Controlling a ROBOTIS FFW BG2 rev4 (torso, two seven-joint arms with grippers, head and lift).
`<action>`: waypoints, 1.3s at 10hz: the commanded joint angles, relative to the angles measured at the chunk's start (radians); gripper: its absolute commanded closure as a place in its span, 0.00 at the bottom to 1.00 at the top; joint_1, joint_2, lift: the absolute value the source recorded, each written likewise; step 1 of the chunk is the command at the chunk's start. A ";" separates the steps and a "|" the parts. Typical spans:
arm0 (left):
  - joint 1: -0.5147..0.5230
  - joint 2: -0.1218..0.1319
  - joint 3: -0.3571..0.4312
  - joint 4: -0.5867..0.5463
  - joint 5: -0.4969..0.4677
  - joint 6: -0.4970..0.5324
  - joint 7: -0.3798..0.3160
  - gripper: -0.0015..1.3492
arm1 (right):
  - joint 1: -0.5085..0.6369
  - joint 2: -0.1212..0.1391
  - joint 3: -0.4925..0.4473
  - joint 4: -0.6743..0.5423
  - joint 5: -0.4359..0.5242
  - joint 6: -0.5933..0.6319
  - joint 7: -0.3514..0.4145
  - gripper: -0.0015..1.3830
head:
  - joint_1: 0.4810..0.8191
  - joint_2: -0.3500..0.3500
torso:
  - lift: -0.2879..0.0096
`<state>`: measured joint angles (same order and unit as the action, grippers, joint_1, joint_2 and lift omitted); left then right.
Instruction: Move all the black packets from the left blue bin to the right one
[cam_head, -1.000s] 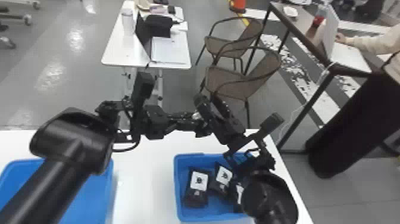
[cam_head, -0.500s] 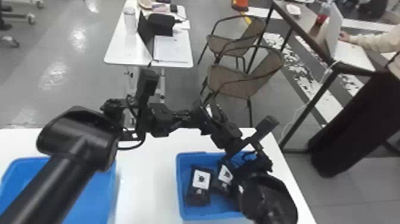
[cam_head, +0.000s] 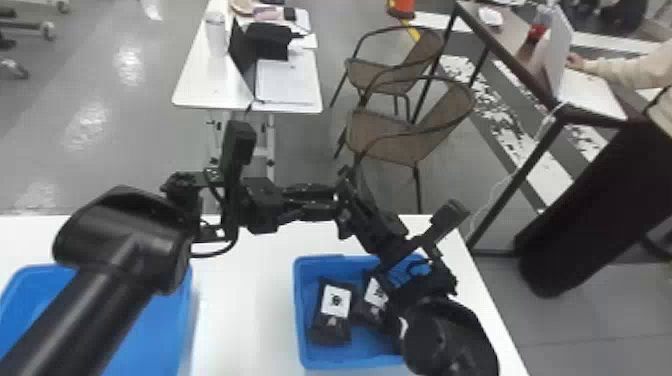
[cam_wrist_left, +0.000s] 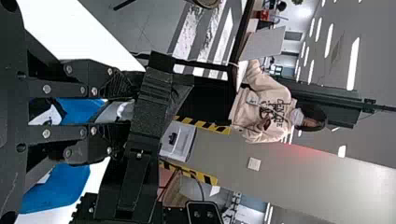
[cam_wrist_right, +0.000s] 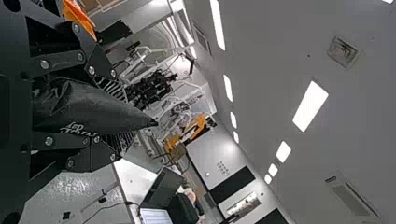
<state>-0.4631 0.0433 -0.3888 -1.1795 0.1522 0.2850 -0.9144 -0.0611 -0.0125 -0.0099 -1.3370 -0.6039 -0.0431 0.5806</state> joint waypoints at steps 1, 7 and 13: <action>0.020 0.003 0.022 0.000 0.006 0.002 0.008 0.36 | 0.004 0.013 -0.001 0.013 -0.031 -0.003 -0.001 0.87 | 0.63 0.19 | 0.97; 0.248 0.130 0.235 -0.264 0.044 0.152 0.066 0.18 | 0.055 0.013 -0.133 0.111 -0.037 0.006 -0.001 0.87 | 0.63 0.23 | 0.97; 0.480 0.170 0.522 -0.516 0.075 0.243 0.163 0.00 | 0.076 0.013 -0.182 0.263 -0.010 0.002 0.001 0.11 | 0.63 0.41 | 0.97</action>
<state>0.0073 0.2131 0.1118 -1.6768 0.2417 0.5287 -0.7525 0.0168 -0.0123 -0.1810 -1.0747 -0.6284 -0.0293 0.5814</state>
